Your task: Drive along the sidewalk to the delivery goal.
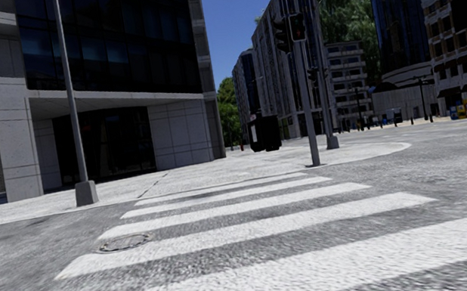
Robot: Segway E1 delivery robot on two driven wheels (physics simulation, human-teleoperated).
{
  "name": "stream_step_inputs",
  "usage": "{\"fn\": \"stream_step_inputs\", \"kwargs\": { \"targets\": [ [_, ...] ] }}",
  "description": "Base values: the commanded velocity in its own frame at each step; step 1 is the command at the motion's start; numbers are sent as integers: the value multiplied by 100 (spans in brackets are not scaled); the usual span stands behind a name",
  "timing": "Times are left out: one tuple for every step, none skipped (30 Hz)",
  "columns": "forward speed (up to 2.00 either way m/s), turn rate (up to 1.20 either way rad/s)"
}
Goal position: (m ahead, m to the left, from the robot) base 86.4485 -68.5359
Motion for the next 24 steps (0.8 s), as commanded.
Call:
{"fn": "stream_step_inputs", "kwargs": {
  "targets": [
    [118,0],
    [118,0],
    [118,0],
    [133,0],
    [200,0],
    [200,0],
    [200,0],
    [200,0],
    [200,0],
    [200,0],
    [200,0],
    [200,0],
    [200,0],
    [200,0],
    [200,0],
    [200,0],
    [200,0],
    [200,0],
    [200,0],
    [200,0],
    [200,0],
    [200,0],
    [200,0],
    [200,0]
  ]
}}
